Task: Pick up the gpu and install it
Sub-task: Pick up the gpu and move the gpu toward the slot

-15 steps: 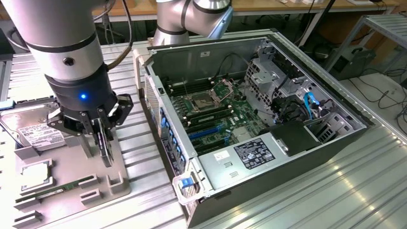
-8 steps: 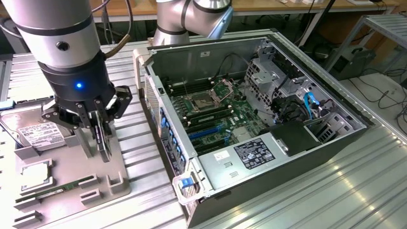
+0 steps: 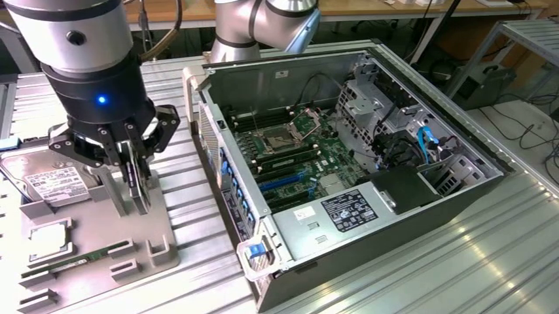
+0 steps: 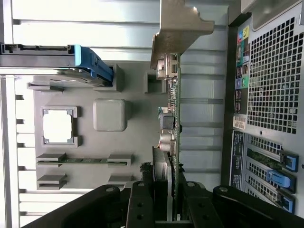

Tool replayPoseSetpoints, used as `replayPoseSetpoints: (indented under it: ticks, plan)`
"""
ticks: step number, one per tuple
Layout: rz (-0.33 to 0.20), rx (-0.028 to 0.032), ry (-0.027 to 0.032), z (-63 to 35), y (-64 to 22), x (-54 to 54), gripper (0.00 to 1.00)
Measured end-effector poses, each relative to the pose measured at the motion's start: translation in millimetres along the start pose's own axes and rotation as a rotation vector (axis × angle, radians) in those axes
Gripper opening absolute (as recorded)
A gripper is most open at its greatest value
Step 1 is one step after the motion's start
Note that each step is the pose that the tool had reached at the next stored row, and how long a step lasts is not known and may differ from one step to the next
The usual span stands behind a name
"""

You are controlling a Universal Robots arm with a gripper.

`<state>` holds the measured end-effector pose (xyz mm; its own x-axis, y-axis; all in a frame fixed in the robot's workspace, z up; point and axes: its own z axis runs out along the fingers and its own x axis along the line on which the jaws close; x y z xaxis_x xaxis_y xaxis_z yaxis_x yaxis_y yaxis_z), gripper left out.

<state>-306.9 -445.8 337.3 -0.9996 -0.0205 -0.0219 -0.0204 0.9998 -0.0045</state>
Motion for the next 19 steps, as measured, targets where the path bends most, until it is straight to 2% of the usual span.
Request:
replayPoseSetpoints:
  ticks: [19]
  plan:
    - [0.0,0.0,-0.0001,-47.4,-0.2,-1.1,0.28]
